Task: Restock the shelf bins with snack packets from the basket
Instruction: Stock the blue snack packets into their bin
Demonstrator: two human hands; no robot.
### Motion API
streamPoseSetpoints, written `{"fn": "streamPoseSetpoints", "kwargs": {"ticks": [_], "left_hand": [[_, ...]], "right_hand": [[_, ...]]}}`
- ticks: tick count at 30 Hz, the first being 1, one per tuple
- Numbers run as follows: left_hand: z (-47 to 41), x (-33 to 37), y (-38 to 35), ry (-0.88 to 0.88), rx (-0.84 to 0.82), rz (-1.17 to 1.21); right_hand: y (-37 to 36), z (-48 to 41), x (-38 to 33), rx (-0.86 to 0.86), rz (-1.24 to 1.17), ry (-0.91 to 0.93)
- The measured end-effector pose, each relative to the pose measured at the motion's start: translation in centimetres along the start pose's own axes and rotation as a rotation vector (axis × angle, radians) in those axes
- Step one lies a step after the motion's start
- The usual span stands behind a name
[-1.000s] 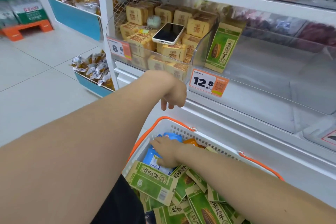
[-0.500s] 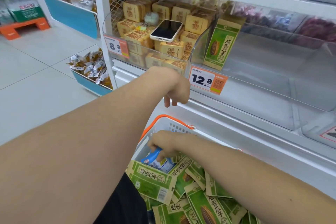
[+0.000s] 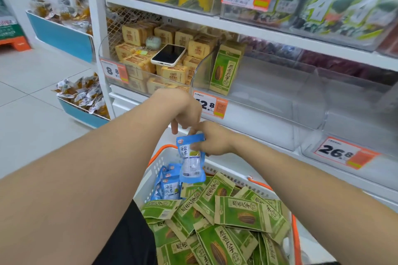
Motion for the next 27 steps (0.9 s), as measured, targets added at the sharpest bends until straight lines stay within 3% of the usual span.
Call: {"fn": "streamPoseSetpoints", "kwargs": {"ticks": [4, 10, 15, 20, 27], "left_hand": [[0.7, 0.5, 0.1, 0.006, -0.027, 0.163], [3.8, 6.3, 0.8, -0.277, -0.189, 0.647], [2.7, 9.1, 2.9, -0.412, -0.098, 0.926], [2.6, 9.6, 5.6, -0.475, 0.044, 1.266], [1.5, 9.4, 6.6, -0.375, 0.228, 1.442]], "right_hand": [[5.9, 3.7, -1.0, 0.216, -0.139, -0.066], [14.6, 9.2, -1.7, 0.643, 0.053, -0.140], [16.4, 11.8, -0.8, 0.821, -0.397, -0.060], [18.3, 13.1, 1.5, 1.075, -0.368, -0.163], [17.7, 13.5, 3.2, 1.146, -0.593, -0.243]]}}
Point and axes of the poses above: each hand's wrist, its own z-axis away from the middle knuckle, its own y-axis out of the back of the hand, x = y × z, the point moved 9 cm from there along -z, towards the middle knuckle, and after that the axes turned 5 degrees about y, right-handed, at the moved point
